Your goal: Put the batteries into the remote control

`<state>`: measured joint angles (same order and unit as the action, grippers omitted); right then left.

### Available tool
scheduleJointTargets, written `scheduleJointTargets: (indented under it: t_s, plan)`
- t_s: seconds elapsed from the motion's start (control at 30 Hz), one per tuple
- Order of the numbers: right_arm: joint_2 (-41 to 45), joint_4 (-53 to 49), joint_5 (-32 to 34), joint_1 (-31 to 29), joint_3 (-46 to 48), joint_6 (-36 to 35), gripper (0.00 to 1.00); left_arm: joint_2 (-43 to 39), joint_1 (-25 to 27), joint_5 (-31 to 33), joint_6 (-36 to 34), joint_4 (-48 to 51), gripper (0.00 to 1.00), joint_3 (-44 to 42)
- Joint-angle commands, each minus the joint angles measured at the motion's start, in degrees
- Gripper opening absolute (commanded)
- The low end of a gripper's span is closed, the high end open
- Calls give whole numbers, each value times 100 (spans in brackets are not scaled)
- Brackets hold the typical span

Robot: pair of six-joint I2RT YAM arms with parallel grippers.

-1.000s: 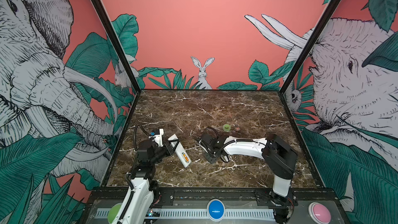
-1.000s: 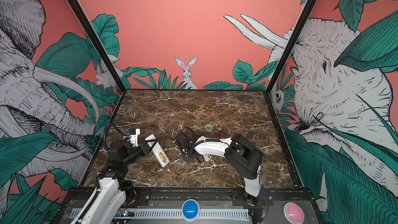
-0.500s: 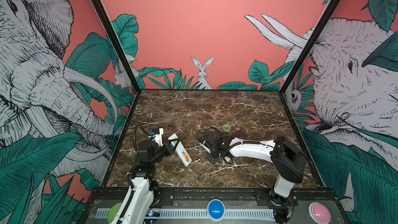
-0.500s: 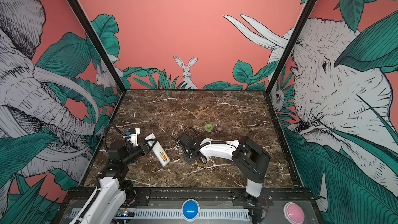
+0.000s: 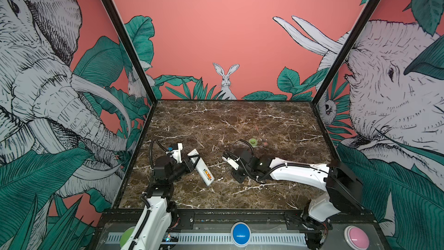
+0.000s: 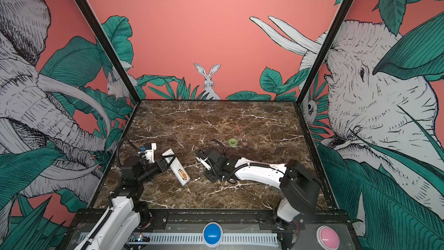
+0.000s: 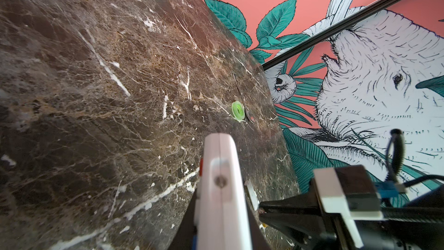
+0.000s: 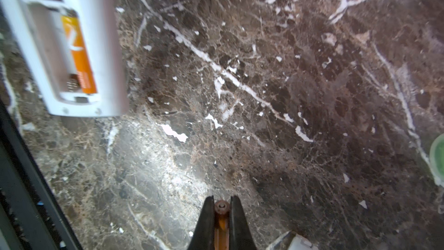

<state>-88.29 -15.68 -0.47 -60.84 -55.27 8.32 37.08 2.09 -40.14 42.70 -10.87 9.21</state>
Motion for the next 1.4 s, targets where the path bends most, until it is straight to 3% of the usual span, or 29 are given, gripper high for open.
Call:
scheduleJointTargets:
  t_s: [0.0, 0.4, 0.6, 1.0, 1.37]
  plan:
    - [230, 454, -45, -32, 92, -196, 0, 9, -20, -143, 90, -361, 0, 43]
    - [910, 851, -82, -33, 227, -228, 0, 59, 3, -318, 463, -1042, 0, -51]
    - [1253, 1208, -515, -238, 179, -660, 0, 74, 78, -433, 661, -1320, 0, -33]
    - [852, 1865, -947, -464, -248, -919, 0, 6, 202, -681, 1020, -1677, 0, 11]
    - [778, 3002, -1052, -586, 8, -940, 0, -121, 337, -916, 1404, -2056, 0, 107]
